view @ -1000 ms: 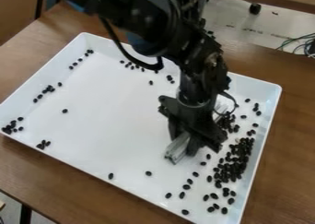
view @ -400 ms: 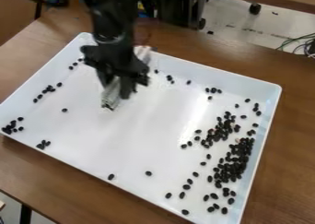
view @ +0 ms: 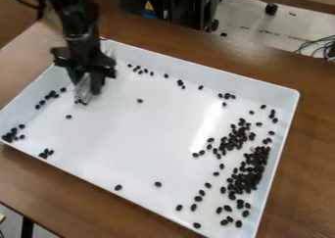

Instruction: Sweep into pile

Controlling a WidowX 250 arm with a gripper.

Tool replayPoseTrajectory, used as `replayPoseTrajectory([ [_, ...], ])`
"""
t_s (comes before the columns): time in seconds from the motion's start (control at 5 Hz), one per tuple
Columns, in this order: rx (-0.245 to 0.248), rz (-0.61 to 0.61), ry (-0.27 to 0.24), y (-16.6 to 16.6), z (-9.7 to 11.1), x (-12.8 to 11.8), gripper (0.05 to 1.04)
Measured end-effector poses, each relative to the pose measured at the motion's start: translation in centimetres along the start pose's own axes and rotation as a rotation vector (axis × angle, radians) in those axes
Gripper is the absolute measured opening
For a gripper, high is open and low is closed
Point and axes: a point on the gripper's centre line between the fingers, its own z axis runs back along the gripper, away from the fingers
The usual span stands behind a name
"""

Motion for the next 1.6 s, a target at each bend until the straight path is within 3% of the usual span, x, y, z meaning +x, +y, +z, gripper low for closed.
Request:
replayPoseTrajectory([
  [0.2, 0.024, -0.030, 0.020, 0.3, -1.0, 1.2, 0.356],
  [0.6, 0.007, -0.082, 0.033, -1.7, -1.5, 1.5, 0.356],
  [1.2, -0.014, -0.332, -0.013, -13.8, -0.1, -2.2, 0.356],
  [1.6, 0.001, -0.521, -0.053, -22.5, 1.4, -5.4, 0.356],
])
